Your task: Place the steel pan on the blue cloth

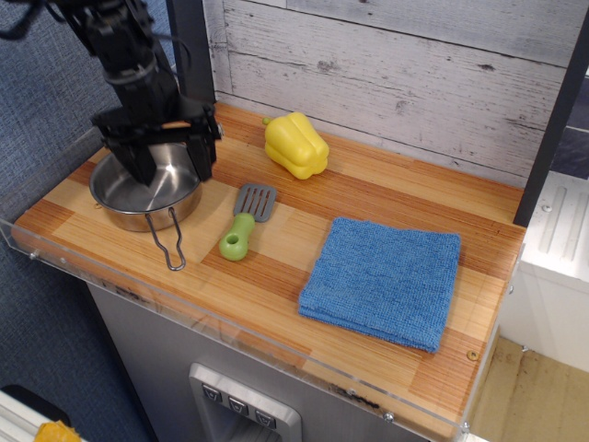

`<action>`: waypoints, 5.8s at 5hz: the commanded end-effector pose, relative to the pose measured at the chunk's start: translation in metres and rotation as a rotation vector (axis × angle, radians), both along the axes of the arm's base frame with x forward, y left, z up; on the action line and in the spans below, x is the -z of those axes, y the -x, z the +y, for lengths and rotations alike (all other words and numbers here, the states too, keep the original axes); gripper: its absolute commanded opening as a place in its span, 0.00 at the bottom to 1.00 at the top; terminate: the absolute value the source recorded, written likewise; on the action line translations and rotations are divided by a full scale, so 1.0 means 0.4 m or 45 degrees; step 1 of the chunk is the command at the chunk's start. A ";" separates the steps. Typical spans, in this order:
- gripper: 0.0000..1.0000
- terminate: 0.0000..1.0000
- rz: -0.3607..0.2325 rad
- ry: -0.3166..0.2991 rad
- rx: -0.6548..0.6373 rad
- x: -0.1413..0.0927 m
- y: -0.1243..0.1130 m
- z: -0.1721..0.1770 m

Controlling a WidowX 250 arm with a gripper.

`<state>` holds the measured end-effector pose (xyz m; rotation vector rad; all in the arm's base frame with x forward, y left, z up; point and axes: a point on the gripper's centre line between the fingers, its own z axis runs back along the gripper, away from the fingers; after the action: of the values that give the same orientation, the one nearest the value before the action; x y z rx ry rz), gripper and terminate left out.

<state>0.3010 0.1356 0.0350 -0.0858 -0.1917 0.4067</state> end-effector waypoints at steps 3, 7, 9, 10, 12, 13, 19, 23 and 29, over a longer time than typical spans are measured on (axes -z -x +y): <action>0.00 0.00 -0.010 -0.030 -0.033 0.042 -0.018 -0.021; 0.00 0.00 -0.051 -0.050 -0.124 -0.064 0.016 -0.015; 0.00 0.00 -0.093 -0.026 -0.158 -0.191 0.006 -0.037; 0.00 0.00 -0.119 -0.009 -0.088 -0.204 -0.027 -0.090; 0.00 0.00 -0.215 -0.074 0.060 -0.164 -0.088 -0.226; 0.00 0.00 -0.260 -0.075 0.130 -0.170 -0.108 -0.291; 0.00 0.00 -0.172 -0.022 0.461 -0.081 0.010 -0.596; 0.00 0.00 0.028 0.017 0.294 0.140 0.038 -0.527; 1.00 0.00 -0.206 0.045 0.137 -0.198 -0.006 -0.410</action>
<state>0.3066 -0.0290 0.0929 -0.1524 -0.2647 0.3128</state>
